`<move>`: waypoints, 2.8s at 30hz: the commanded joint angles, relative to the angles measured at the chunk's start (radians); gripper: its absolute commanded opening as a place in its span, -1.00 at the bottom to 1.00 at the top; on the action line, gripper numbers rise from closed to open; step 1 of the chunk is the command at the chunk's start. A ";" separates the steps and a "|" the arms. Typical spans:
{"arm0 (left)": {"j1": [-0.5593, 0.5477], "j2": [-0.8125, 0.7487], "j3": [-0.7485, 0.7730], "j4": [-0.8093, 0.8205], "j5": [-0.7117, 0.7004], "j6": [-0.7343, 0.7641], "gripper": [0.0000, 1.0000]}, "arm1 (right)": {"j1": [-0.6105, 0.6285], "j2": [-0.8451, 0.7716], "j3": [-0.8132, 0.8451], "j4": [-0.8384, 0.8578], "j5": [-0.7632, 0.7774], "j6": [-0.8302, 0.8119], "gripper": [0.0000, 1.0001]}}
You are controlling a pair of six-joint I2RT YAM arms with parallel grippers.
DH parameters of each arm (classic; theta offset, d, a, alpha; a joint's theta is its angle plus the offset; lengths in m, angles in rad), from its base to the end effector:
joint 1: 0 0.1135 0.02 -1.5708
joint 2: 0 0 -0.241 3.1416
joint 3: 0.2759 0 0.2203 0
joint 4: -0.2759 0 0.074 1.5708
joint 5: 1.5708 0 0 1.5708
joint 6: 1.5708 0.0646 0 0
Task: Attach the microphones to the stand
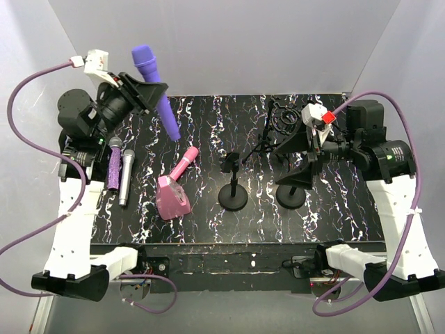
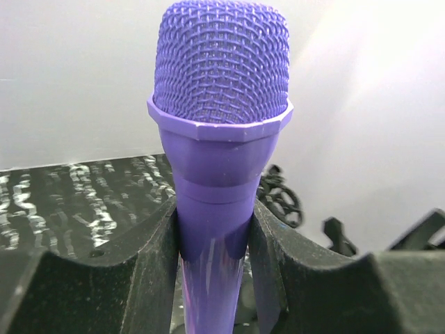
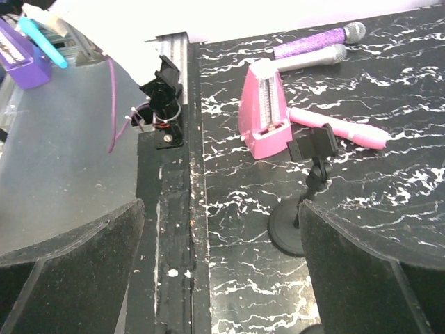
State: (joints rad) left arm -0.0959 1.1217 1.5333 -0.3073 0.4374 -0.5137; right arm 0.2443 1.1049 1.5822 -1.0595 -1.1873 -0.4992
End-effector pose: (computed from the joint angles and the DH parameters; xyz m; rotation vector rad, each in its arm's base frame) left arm 0.2138 -0.0481 0.4842 0.0505 1.5290 -0.8097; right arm 0.1354 0.0955 0.4255 -1.2652 1.4409 1.0828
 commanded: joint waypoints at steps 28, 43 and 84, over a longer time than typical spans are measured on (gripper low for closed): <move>-0.769 0.173 -0.044 0.487 -0.499 0.072 -1.00 | 0.050 0.042 -0.100 0.774 -0.017 0.850 0.96; -0.855 0.224 -0.082 0.591 -0.586 0.044 -1.00 | 0.124 0.136 -0.016 0.634 0.115 0.669 0.82; -0.759 -0.310 -0.709 0.134 -0.166 0.891 0.96 | 0.125 0.322 0.087 -0.014 0.247 -0.428 -0.97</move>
State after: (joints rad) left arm -0.8974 0.8505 0.8856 -0.3279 0.1658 0.1974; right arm 0.3676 1.4311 1.6272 -1.0153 -0.9585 -0.7635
